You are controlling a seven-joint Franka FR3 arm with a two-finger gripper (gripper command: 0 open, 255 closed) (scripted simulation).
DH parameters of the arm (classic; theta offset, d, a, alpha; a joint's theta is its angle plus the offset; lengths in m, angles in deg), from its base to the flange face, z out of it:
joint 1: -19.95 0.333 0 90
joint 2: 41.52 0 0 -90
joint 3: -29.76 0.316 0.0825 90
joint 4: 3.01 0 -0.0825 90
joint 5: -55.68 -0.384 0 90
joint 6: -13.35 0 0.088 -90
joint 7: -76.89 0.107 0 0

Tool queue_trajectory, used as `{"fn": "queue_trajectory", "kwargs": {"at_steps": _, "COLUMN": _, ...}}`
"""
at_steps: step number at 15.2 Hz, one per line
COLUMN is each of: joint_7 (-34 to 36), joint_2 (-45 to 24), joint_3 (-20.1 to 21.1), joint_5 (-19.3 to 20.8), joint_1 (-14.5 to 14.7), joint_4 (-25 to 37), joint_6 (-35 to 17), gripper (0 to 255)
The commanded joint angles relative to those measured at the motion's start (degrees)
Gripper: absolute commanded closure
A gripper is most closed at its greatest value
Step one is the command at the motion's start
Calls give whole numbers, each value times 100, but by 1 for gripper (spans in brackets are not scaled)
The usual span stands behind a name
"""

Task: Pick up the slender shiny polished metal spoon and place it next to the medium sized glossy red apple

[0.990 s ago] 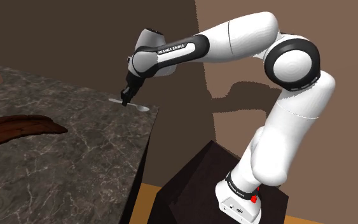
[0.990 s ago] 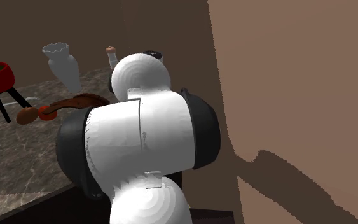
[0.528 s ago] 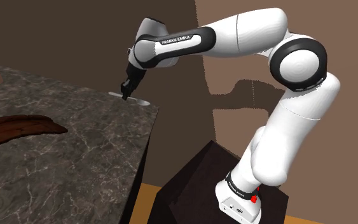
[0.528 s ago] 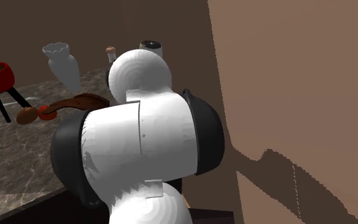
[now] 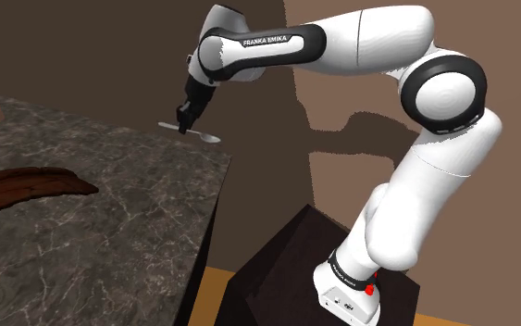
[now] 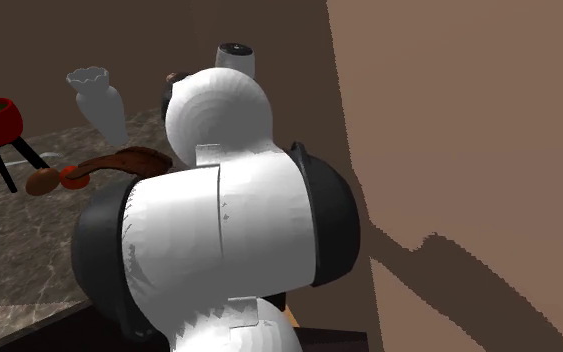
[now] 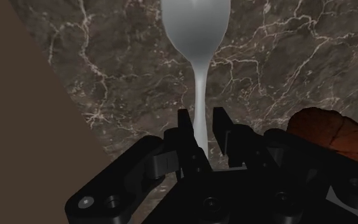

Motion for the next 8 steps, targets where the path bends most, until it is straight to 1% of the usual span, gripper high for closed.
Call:
{"fn": "queue_trajectory", "kwargs": {"at_steps": 1, "joint_7": 33, "joint_2": 36, "joint_3": -2, "joint_5": 21, "joint_1": 0, "joint_4": 113, "joint_6": 149, "gripper": 255}}
{"fn": "queue_trajectory", "kwargs": {"at_steps": 2, "joint_7": 38, "joint_2": 42, "joint_3": -2, "joint_5": 24, "joint_1": -1, "joint_4": 129, "joint_6": 171, "gripper": 255}}
{"fn": "queue_trajectory", "kwargs": {"at_steps": 8, "joint_7": 909, "joint_2": 99, "joint_3": 369, "joint_5": 225, "joint_1": 421, "joint_4": 29, "joint_6": 2, "gripper": 255}}
